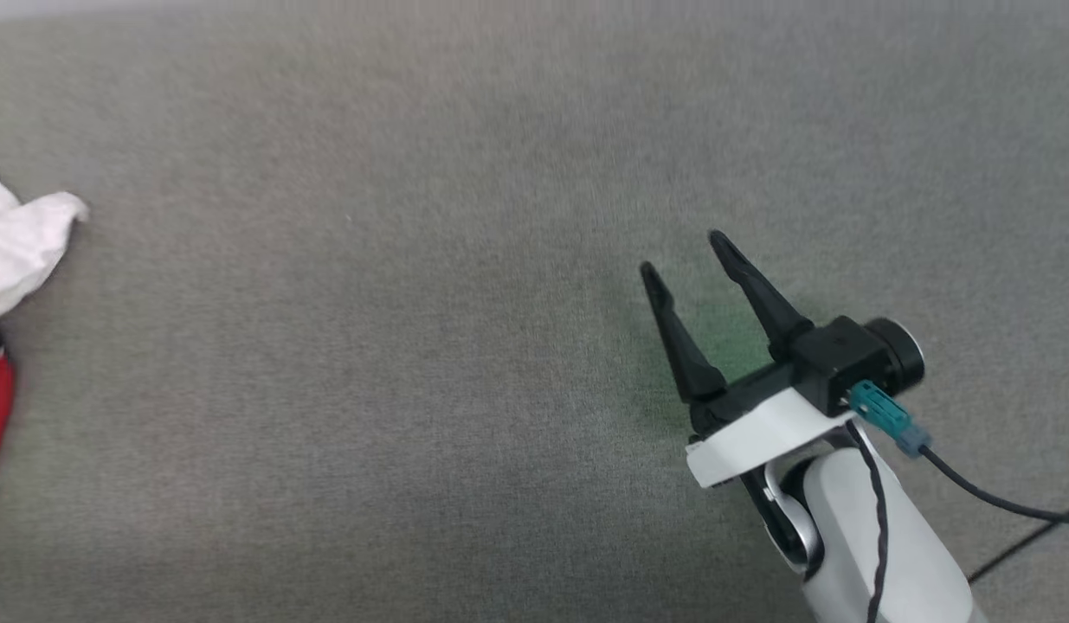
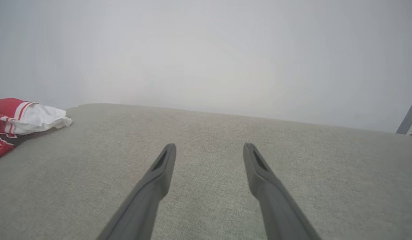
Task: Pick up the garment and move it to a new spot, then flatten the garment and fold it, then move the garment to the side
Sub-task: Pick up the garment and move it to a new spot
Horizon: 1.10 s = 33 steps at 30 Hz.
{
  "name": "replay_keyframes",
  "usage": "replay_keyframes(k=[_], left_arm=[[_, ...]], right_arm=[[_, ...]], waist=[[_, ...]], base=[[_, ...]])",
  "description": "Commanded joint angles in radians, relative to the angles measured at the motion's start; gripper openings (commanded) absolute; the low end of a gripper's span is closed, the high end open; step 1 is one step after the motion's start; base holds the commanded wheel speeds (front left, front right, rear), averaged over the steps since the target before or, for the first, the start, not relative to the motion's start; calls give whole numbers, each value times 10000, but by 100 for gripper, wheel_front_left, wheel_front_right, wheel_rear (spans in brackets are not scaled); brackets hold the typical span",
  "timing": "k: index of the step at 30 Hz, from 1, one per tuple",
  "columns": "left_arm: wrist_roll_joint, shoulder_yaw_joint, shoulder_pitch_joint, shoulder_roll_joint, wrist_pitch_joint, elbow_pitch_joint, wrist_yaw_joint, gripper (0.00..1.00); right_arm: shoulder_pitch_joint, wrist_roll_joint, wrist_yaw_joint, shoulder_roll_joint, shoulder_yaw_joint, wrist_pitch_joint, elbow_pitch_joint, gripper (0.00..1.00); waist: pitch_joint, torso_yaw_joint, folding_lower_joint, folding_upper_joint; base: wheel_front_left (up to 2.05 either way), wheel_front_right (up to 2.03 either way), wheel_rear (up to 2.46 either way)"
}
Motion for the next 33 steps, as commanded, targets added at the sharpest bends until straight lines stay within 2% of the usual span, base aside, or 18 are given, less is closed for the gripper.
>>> replay_keyframes(k=[1, 8, 15, 20, 26, 27, 31, 33], left_arm=[[-29, -74, -260, 61, -180, -294, 9, 0], [-203, -978, -657, 251, 160, -2944, 8, 0], [-612, -1934, -470, 602, 1151, -6417, 10, 0], [-388, -2618, -625, 119, 1475, -8107, 13, 0], [-7, -3474, -948, -905, 1870, -8520, 13, 0], [-7, -3474, -948, -905, 1870, -8520, 13, 0], [94, -4032, -1102, -1359, 2203, -7998, 13, 0], [283, -4336, -1180, -1414, 2317, -7682, 13, 0]], right_arm=[[164, 106, -7, -1, -49, -51, 55, 100], [613, 495, -7, -3, -440, -49, 63, 100], [886, 803, -7, -4, -899, -49, -334, 100], [1089, 1037, -7, -1, -1254, -49, -701, 100], [1186, 1406, -7, 1, -1547, -49, -1162, 100], [1186, 1406, -7, 1, -1547, -49, -1162, 100], [1267, 1805, -5, 5, -1604, -49, -1476, 100], [1354, 2024, -5, 10, -1561, -49, -1616, 100]], waist=[[-513, 145, 0, 0], [-1265, 16, 0, 0], [-1306, -773, 0, 0], [-1054, -1545, 0, 0], [-474, -2753, 0, 0], [-474, -2753, 0, 0], [28, -3616, 0, 0], [265, -4028, 0, 0]], base=[[0, 0, 0], [0, 0, 0], [0, 0, 0], [0, 0, 0], [0, 0, 0], [0, 0, 0], [0, 0, 0], [0, 0, 0]])
